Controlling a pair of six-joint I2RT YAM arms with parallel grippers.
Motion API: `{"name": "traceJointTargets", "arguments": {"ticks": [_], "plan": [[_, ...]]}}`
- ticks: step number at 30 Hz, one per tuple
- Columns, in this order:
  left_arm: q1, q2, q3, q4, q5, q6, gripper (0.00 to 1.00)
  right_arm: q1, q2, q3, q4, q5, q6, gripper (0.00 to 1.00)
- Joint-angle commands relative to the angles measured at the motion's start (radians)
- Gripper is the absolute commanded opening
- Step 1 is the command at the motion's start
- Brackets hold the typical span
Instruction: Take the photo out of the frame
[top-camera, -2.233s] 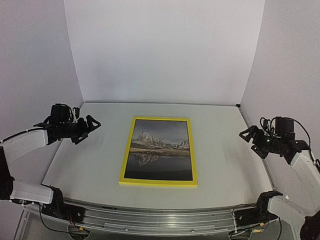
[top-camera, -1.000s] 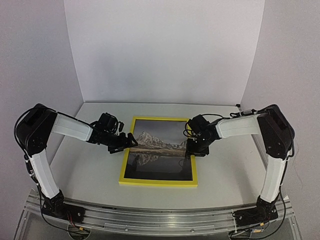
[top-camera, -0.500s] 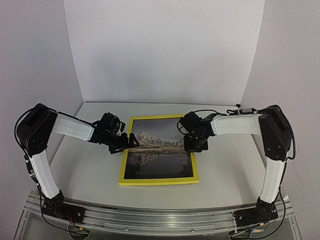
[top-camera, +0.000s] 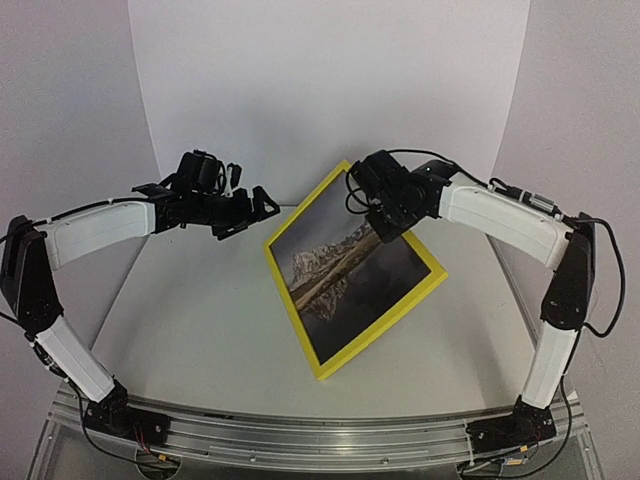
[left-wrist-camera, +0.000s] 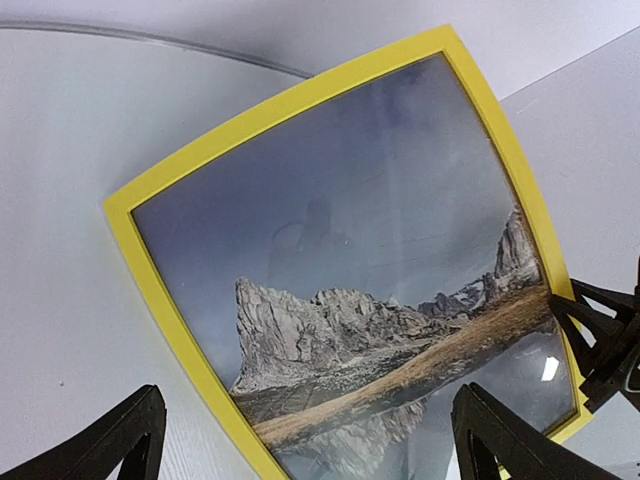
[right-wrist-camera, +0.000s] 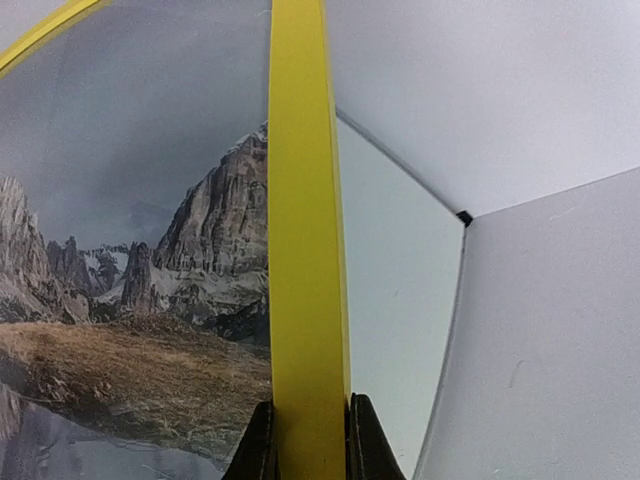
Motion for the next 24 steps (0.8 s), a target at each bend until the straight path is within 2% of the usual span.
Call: {"name": "traceJointTargets", "arguments": {"ticks": [1, 6, 10, 12, 16, 24], "plan": [[-0.006, 0.010, 0.097, 0.001, 0.066, -0.082, 1.00, 0.030, 0.034, 0.221, 0.092, 0.241, -0.301, 0.00], [-0.004, 0.078, 0.222, 0.035, 0.102, -0.193, 1.00, 0.075, 0.121, 0.354, 0.150, 0.299, -0.533, 0.00], [-0.004, 0.106, 0.257, 0.153, 0.111, -0.341, 1.00, 0.134, 0.165, 0.399, 0.182, 0.353, -0.633, 0.00], [-0.004, 0.133, 0.306, 0.179, 0.105, -0.391, 1.00, 0.162, 0.185, 0.393, 0.192, 0.373, -0.660, 0.00], [-0.004, 0.198, 0.422, 0.116, 0.046, -0.470, 1.00, 0.208, 0.210, 0.374, 0.202, 0.397, -0.661, 0.00], [-0.005, 0.264, 0.493, 0.087, 0.014, -0.540, 1.00, 0.286, 0.223, 0.337, 0.216, 0.450, -0.669, 0.00]]}}
